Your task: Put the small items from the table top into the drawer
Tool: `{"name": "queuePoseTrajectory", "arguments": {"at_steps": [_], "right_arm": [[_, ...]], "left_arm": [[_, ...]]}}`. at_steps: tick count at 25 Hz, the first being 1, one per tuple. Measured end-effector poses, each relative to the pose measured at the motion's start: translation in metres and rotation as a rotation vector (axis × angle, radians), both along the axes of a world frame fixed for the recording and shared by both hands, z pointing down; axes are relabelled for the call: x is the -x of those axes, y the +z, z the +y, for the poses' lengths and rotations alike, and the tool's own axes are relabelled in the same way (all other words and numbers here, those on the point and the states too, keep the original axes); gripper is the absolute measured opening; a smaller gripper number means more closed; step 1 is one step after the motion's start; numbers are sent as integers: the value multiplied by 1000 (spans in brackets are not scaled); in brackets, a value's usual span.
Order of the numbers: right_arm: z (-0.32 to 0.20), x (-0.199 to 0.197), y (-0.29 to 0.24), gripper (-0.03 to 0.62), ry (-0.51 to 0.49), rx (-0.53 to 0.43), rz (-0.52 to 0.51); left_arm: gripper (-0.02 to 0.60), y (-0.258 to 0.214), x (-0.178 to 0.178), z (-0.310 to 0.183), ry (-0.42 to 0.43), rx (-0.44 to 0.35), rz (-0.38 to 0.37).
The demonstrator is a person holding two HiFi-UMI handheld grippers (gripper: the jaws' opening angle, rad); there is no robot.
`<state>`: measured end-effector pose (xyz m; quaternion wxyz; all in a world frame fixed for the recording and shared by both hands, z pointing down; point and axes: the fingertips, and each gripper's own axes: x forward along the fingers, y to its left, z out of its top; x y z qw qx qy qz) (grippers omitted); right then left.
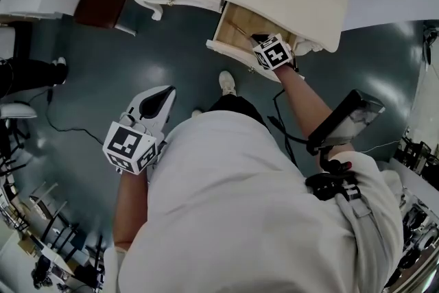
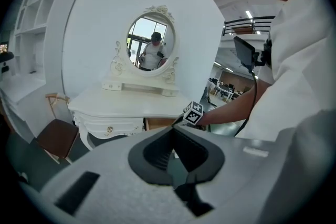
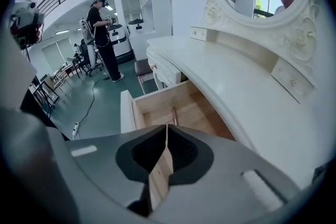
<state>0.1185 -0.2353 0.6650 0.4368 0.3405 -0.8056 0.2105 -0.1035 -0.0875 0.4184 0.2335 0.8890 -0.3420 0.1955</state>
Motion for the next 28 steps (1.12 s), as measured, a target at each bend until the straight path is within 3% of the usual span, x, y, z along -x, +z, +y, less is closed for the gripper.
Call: {"name": "queuePoseTrajectory", "arguments": {"at_steps": [9, 28], "right_arm": [[53, 17, -47, 2, 52, -59, -4], [206, 79, -119, 2, 50, -153, -37]], "left_arm": [[3, -9, 22, 47, 60, -51, 45], [2, 18, 67, 153, 141, -44, 51]]}}
